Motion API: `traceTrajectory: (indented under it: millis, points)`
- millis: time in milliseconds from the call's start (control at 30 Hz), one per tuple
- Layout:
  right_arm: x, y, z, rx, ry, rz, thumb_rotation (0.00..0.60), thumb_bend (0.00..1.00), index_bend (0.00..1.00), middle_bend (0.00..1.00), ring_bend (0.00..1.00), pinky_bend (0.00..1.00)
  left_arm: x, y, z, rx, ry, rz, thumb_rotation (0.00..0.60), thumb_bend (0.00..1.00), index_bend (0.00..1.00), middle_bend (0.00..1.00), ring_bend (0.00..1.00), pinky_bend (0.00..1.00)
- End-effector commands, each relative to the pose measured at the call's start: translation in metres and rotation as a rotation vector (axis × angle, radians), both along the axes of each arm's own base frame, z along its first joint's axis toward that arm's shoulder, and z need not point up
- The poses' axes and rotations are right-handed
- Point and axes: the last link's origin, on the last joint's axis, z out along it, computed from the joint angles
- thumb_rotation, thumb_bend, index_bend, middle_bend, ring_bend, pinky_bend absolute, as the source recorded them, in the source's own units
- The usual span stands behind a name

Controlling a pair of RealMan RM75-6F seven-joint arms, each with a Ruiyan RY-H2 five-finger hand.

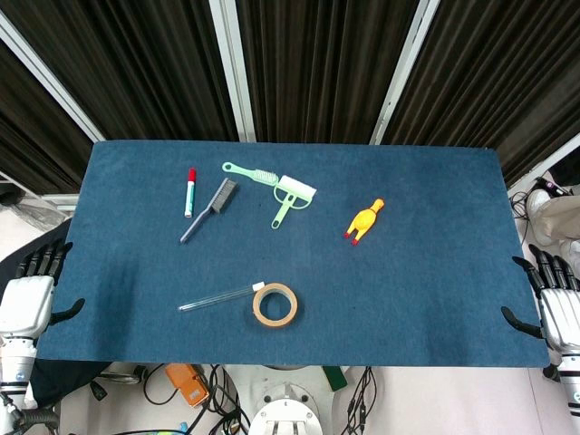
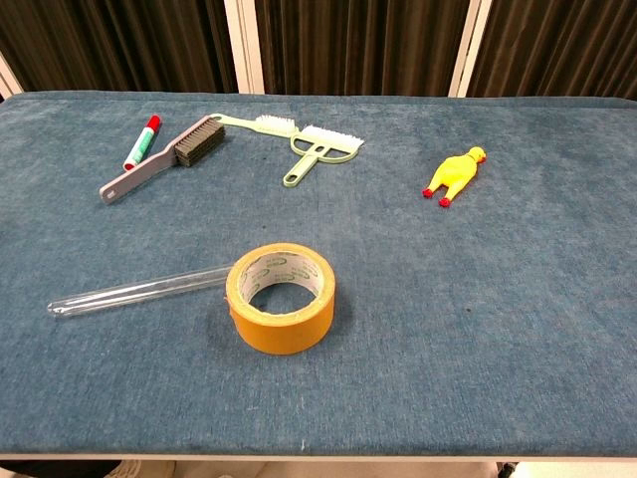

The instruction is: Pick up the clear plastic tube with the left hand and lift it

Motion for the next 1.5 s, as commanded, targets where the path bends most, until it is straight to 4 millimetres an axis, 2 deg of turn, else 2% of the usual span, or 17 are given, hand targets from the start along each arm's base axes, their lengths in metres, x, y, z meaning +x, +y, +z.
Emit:
traceTrajectory:
  millis: [33,267,400,600,767,967,1100,1267,1500]
  points:
    - [0.000,0.001,0.000,0.001,0.003,0.002,0.600,0.36,0.20,0.05,0.01,0.00,0.000,0.001,0.000,0.002,-0.008,-0.003,0.600,0.18,0.00,0.00,0.00,0.09]
    - [0.000,0.000,-0.002,0.009,0.006,0.002,0.600,0.36,0.20,0.05,0.01,0.00,-0.001,0.001,0.001,-0.004,-0.023,0.006,0.600,0.18,0.00,0.00,0.00,0.09]
    - [0.000,0.000,-0.001,0.007,-0.006,-0.008,0.600,0.36,0.20,0.05,0.01,0.00,0.007,0.000,-0.011,-0.037,-0.099,0.004,0.600,0.18,0.00,0.00,0.00,0.09]
    - [-0.001,-0.001,0.000,0.007,-0.014,-0.020,0.600,0.36,0.20,0.05,0.01,0.00,0.046,0.005,-0.051,-0.233,-0.265,-0.063,0.600,0.18,0.00,0.01,0.00,0.09]
    - [0.000,0.000,-0.001,0.016,-0.011,-0.015,0.600,0.36,0.20,0.05,0.01,0.00,0.085,0.031,-0.073,-0.281,-0.227,-0.118,0.600,0.18,0.00,0.02,0.00,0.09]
    - [-0.001,-0.002,-0.002,0.027,-0.009,-0.015,0.600,0.36,0.20,0.05,0.01,0.00,0.130,0.043,-0.107,-0.354,-0.166,-0.175,0.600,0.18,0.00,0.08,0.00,0.09]
    - [-0.001,-0.002,-0.002,0.028,-0.009,-0.015,0.600,0.36,0.20,0.05,0.01,0.00,0.143,0.048,-0.133,-0.394,-0.081,-0.165,0.600,0.18,0.03,0.13,0.00,0.09]
    - [-0.002,-0.003,-0.001,0.023,-0.014,-0.021,0.600,0.36,0.20,0.05,0.01,0.00,0.157,0.044,-0.160,-0.450,-0.067,-0.140,0.600,0.18,0.08,0.20,0.00,0.09]
    - [-0.001,-0.004,-0.002,0.030,-0.008,-0.020,0.600,0.36,0.20,0.05,0.01,0.00,0.174,0.045,-0.174,-0.464,-0.030,-0.148,0.600,0.18,0.11,0.23,0.00,0.09]
